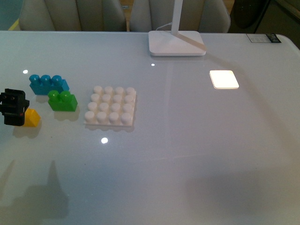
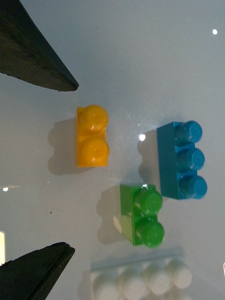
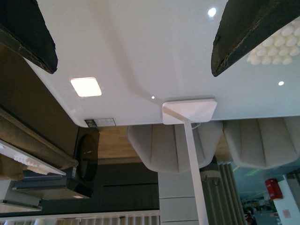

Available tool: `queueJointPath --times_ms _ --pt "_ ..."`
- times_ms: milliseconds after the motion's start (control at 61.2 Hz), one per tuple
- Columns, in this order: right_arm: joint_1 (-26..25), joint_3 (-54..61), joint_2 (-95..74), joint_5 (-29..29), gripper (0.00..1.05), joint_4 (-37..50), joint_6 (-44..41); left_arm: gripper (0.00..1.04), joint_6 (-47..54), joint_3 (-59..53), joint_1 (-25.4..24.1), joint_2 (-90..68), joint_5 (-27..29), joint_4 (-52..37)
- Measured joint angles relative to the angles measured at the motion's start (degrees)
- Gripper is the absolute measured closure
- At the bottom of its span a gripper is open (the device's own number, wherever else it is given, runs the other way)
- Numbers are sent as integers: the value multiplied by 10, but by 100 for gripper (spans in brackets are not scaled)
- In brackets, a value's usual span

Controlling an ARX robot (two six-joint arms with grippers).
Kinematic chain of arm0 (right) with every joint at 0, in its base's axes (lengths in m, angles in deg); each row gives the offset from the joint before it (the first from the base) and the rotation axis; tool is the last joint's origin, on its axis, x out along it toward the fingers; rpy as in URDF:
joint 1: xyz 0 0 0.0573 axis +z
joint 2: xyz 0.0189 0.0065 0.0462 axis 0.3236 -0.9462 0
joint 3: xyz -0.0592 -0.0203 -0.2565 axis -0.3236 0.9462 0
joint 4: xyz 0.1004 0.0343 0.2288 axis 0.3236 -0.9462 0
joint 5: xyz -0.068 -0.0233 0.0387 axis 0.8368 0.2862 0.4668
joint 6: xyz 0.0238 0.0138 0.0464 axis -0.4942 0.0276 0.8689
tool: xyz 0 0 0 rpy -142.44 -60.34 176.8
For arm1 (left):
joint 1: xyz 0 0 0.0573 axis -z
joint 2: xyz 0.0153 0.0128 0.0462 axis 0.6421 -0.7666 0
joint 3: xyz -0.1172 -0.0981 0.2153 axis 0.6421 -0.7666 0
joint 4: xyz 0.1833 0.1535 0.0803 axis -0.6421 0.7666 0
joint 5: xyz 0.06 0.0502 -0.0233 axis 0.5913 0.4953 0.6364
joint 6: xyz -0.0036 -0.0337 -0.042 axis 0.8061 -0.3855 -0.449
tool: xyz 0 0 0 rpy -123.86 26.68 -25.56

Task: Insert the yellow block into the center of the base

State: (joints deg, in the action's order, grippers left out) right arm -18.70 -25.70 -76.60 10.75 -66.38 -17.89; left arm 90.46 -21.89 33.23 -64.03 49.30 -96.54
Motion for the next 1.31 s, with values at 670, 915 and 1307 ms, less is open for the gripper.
queueJointPath --times_ms 670,915,1307 --pt "0 0 0 0 9 0 0 7 -16 95 -13 -116 7 31" --pt "0 0 0 0 9 0 0 7 -36 121 -15 -133 9 49" --pt "0 0 0 0 9 0 0 7 -39 141 -14 -150 11 56"
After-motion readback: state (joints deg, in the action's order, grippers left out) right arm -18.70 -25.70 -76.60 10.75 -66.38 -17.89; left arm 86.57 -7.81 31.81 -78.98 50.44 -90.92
